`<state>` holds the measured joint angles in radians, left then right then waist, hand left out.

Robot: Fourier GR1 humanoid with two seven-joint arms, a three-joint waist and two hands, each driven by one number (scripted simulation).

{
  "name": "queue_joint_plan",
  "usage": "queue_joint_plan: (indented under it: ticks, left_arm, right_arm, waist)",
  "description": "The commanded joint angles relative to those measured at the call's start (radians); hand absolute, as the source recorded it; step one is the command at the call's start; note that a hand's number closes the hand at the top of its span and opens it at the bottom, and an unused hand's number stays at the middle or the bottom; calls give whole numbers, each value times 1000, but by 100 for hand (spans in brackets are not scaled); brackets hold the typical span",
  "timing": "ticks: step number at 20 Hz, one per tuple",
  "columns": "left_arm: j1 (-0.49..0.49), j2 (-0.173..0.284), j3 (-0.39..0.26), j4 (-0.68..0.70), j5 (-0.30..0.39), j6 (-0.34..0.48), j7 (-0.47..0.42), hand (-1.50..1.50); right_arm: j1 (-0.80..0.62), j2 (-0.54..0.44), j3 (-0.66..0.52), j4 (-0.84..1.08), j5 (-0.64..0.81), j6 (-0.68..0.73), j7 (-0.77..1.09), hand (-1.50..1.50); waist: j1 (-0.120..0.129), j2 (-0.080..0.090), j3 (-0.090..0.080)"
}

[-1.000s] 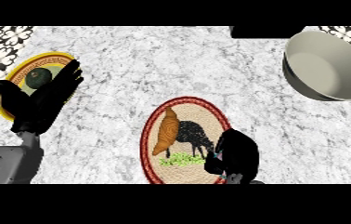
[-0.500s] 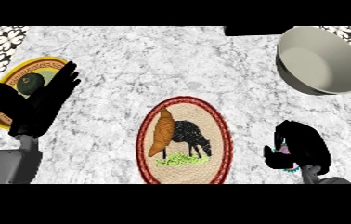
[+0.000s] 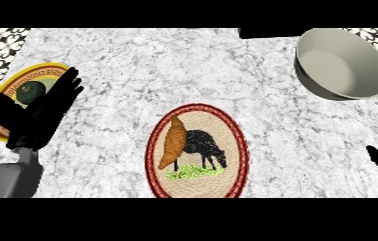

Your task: Pick the cupcake from the placemat and place it in the bowl

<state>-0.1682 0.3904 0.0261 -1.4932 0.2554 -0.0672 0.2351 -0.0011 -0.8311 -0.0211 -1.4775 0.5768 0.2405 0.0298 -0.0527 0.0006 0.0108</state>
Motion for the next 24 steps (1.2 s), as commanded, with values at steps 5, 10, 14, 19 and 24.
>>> queue_joint_plan:
  ticks: [5,10,14,19,24]
  left_arm:
    - [7,-20,-22,-6,-19,6,-9,0]
    - [-20,-28,-43,9,-30,-11,-4,0]
    - [-28,-34,-41,-19,-21,-10,36,0]
    - [-96,-79,-73,33,-55,1,19,0]
    - [-83,-21,-5,13,-2,-51,34,0]
  right_arm:
    - [12,-326,-295,313,-174,80,-573,150]
    - [-13,-466,-405,571,-197,112,-873,150]
    - [-81,-547,-399,740,-156,117,-1022,150]
    - [-196,-568,-358,768,-224,274,-983,150]
    - [-301,-530,-313,694,-295,355,-845,150]
  waist:
    - [19,3,-5]
    - [49,6,-7]
    - [74,6,-8]
    - [79,10,-9]
    - [89,7,-11]
